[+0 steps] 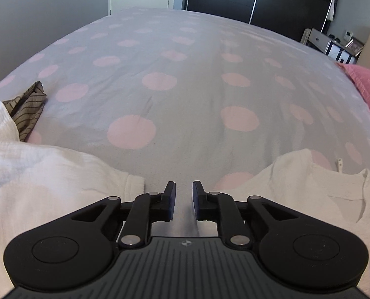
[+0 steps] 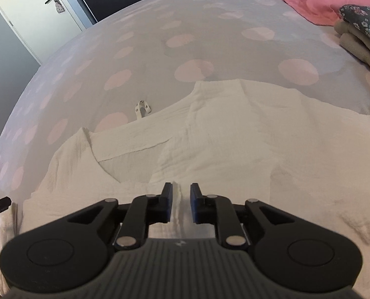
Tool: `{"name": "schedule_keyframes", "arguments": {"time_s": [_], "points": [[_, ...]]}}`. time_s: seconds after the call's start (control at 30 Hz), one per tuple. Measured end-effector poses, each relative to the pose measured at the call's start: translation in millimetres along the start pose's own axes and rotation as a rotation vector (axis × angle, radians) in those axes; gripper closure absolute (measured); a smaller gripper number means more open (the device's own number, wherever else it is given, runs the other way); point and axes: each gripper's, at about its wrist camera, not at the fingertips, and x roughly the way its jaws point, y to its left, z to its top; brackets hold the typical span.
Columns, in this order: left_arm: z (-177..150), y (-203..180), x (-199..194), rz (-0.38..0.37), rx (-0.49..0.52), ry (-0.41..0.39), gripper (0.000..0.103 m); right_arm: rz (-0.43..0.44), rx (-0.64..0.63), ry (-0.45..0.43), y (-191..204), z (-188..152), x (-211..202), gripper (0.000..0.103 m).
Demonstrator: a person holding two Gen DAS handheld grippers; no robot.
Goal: Fold clothes
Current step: 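Open both grippers and withdraw them from the shirt, then move the right gripper to the shirt sleeve and pinch its cuff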
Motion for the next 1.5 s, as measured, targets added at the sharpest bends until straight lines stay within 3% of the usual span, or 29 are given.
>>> {"name": "schedule_keyframes", "arguments": {"time_s": [0.17,0.23,0.3,0.5,0.6,0.8,1.0,1.2,1.5], "points": [[-9,-8,-7,-0.061,0.060,0.080,0.091,0.112,0.008,0.076,4,-9,-8,0.085],[-19,-18,-7,-0.071,0.128,0.140,0.091,0.155,-0.008,0.123,10,-17,-9,0.084],[-32,-28,-1,-0.045,0.190,0.202,0.091,0.149,-0.054,0.165,16,-27,-5,0.084],[-46,-30,2,0.045,0.235,0.265,0.091,0.098,-0.119,0.245,17,-46,0,0.084],[-42,-33,-19,0.048,0.220,0.227,0.091,0.101,-0.126,0.198,13,-42,-20,0.076],[-36,-39,-63,0.041,0.194,0.140,0.091,0.054,-0.078,0.111,-17,-28,-62,0.076],[-45,-53,-109,0.022,0.197,0.020,0.091,-0.053,0.004,-0.048,-61,-26,-118,0.074],[-63,-66,-138,0.035,0.220,-0.080,0.091,-0.163,-0.008,-0.194,-93,-32,-167,0.073],[-61,-63,-144,0.010,0.080,-0.047,0.091,-0.202,0.039,-0.263,-152,-30,-226,0.073]]}}
